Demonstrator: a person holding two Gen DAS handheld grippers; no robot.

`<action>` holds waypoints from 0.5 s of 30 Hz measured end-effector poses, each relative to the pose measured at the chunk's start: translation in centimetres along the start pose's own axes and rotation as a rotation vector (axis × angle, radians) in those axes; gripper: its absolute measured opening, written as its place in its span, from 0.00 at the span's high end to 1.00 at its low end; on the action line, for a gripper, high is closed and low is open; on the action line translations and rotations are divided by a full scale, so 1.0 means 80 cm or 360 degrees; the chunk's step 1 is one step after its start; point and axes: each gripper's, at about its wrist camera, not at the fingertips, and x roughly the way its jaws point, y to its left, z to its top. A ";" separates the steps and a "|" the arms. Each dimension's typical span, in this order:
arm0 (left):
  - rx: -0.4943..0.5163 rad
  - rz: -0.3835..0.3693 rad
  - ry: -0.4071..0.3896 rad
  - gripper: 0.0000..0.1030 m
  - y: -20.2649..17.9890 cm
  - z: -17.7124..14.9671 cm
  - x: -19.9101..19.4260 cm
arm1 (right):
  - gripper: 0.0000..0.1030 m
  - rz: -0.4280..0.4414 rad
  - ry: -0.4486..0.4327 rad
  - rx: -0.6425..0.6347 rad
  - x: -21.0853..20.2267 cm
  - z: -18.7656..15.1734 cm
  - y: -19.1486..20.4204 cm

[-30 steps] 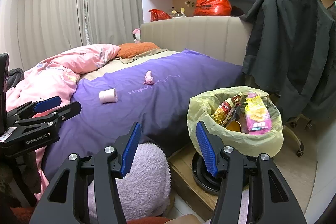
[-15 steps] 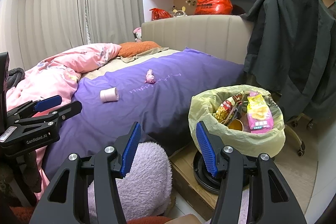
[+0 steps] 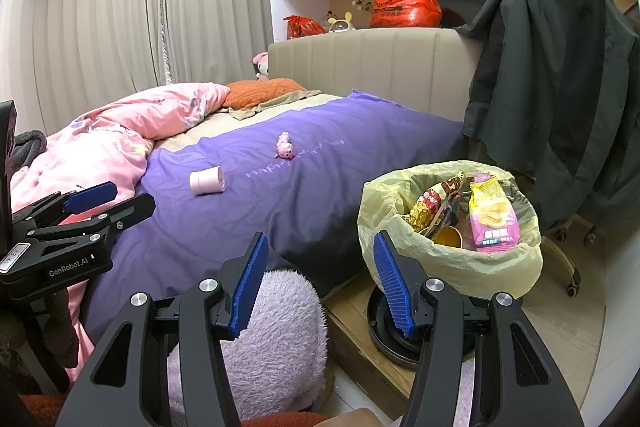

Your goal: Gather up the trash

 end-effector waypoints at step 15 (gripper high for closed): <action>0.0009 0.0007 -0.0007 0.31 0.006 0.001 0.000 | 0.50 -0.0002 0.0001 -0.0002 -0.001 0.000 0.000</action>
